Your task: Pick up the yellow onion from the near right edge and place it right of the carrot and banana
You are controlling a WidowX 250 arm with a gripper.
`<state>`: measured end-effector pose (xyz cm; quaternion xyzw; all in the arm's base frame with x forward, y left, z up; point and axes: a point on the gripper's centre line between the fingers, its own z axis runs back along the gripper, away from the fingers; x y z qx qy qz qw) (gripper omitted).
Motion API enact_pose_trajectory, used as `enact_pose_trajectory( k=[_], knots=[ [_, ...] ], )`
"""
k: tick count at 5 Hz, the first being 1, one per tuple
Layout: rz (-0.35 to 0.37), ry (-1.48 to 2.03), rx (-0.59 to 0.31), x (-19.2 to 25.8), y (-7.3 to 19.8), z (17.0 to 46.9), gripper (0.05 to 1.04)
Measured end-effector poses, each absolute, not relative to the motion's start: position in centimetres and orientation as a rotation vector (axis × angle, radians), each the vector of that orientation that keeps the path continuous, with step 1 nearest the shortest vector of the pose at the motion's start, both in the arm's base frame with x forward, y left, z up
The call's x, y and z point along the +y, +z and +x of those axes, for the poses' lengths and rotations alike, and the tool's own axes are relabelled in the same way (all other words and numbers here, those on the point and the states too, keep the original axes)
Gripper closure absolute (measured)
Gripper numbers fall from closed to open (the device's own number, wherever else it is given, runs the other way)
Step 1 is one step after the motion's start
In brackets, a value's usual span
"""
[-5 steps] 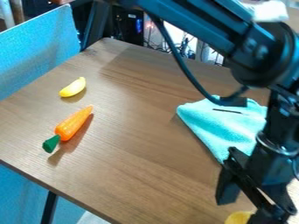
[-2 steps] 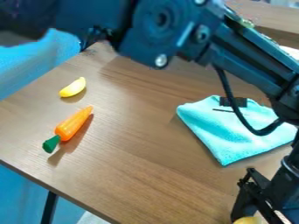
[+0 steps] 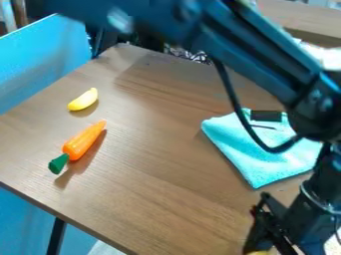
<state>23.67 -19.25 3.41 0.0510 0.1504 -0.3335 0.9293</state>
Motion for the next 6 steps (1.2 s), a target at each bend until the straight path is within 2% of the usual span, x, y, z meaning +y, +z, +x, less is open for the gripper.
enact_pose_trajectory(
  k=[1, 2, 4, 5, 6],
  knots=[
    [0.072, -0.576, 0.199, -15.6, 7.9, 24.2, 0.396],
    [0.045, -0.423, 0.18, -11.4, 9.2, 25.9, 0.396],
    [0.023, -0.187, 0.113, -1.8, 9.7, 29.1, 0.396],
    [0.042, -0.104, 0.064, 1.2, 10.2, 30.4, 0.396],
    [0.07, -0.047, 0.069, 3.5, 9.1, 32.8, 0.396]
  ],
)
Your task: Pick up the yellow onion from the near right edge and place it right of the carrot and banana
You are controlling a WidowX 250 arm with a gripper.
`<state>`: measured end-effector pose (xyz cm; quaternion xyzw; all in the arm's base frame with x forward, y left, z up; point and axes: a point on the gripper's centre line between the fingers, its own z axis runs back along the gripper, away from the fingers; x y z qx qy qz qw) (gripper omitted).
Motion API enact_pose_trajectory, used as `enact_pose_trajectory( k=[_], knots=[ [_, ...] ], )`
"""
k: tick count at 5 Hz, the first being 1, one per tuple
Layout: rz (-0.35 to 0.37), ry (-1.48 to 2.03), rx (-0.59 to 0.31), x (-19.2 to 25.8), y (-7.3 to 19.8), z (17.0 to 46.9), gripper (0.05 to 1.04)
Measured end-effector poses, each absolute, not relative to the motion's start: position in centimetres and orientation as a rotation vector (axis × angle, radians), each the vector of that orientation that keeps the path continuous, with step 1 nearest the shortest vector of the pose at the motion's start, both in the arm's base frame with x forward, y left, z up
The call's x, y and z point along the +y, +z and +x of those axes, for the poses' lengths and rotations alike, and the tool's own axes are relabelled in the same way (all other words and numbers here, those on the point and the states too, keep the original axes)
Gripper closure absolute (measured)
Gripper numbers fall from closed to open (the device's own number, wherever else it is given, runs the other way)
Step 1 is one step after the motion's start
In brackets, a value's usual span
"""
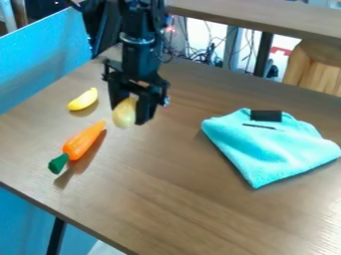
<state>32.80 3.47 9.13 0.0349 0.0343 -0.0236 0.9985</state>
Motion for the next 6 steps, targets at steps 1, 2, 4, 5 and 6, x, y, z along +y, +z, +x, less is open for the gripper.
enact_pose_trajectory(
  k=[1, 2, 4, 5, 6],
  knots=[
    [0.137, 0.023, 0.048, 4.8, 8.7, 34.6, 0.396],
    [0.135, 0.087, 0.018, 6.0, 7.6, 36.6, 0.396],
    [0.103, 0.211, -0.024, 6.8, 4.7, 38.4, 0.396],
    [0.091, 0.239, -0.012, 6.7, 3.0, 38.8, 0.396],
    [0.087, 0.255, -0.028, 6.7, 2.7, 39.4, 0.396]
  ],
)
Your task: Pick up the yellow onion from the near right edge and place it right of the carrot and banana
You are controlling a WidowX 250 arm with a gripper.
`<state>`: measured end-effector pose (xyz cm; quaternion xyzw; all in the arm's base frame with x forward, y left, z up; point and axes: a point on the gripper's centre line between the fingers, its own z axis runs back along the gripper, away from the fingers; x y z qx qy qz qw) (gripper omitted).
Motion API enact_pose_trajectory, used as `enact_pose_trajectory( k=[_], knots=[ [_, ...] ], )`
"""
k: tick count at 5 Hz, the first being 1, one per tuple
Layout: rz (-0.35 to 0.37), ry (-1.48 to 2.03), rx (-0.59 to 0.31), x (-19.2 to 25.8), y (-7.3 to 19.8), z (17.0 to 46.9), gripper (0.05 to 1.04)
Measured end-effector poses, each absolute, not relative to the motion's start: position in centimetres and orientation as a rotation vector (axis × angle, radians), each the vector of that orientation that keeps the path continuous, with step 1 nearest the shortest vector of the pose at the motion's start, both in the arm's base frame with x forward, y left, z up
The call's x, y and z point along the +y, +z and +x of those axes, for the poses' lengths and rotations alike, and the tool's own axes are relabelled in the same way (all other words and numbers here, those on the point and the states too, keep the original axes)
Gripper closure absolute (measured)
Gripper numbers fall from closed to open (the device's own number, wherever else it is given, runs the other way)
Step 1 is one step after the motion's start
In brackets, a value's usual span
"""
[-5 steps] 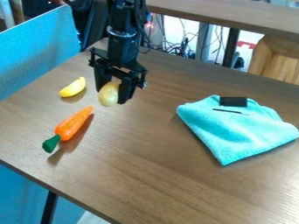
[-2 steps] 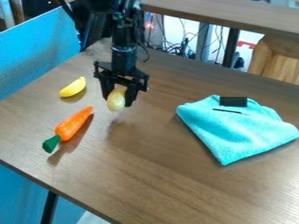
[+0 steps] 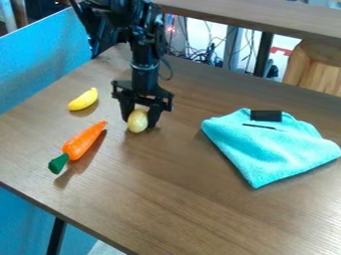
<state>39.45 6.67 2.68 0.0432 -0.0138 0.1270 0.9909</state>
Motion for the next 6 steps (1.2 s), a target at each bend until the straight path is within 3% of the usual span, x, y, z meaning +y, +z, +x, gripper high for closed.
enact_pose_trajectory(
  k=[2, 3, 6],
  knots=[
    [0.016, 0.28, -0.032, 5.64, 2.76, 40.06, 0.354],
    [0.013, 0.303, -0.028, 5.71, 2.66, 39.97, 0.085],
    [-0.026, 0.353, -0.045, 6.25, 2.68, 39.83, 0.083]
  ],
)
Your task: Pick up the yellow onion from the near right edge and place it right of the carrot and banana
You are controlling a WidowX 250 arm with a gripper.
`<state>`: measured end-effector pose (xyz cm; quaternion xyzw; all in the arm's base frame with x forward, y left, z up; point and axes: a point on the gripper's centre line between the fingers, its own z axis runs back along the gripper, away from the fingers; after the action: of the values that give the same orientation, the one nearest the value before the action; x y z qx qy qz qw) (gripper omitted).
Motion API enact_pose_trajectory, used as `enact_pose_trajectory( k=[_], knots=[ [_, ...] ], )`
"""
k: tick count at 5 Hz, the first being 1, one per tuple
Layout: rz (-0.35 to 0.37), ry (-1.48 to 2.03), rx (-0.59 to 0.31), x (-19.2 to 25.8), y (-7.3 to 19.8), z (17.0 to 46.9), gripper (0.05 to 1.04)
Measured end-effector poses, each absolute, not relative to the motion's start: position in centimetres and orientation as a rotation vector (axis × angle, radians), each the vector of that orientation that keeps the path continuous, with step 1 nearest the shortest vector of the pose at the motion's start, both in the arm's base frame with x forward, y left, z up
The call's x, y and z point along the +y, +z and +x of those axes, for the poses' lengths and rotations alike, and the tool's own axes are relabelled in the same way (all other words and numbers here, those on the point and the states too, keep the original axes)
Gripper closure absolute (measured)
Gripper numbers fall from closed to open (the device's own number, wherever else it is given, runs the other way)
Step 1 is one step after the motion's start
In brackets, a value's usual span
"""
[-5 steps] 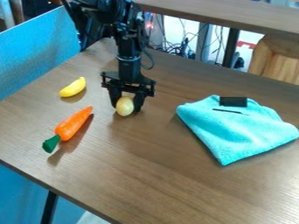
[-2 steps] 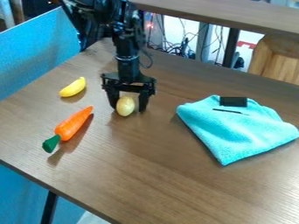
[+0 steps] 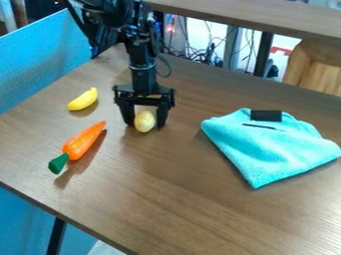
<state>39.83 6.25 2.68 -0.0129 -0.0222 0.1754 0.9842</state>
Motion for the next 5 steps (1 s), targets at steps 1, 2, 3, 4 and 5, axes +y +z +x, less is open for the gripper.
enact_pose_trajectory(
  k=[1, 2, 3, 4, 5],
  knots=[
    [-0.058, 0.37, -0.125, 5.7, 5.8, 38.7, 0.083],
    [-0.101, 0.426, -0.18, 6.8, 7.4, 37.3, 0.083],
    [-0.095, 0.421, -0.176, 7.4, 8.9, 36.1, 0.083],
    [-0.062, 0.227, 0.001, 7.6, 8.8, 33.1, 0.082],
    [-0.058, 0.091, 0.066, 8.3, 9.0, 30.1, 0.083]
  ],
)
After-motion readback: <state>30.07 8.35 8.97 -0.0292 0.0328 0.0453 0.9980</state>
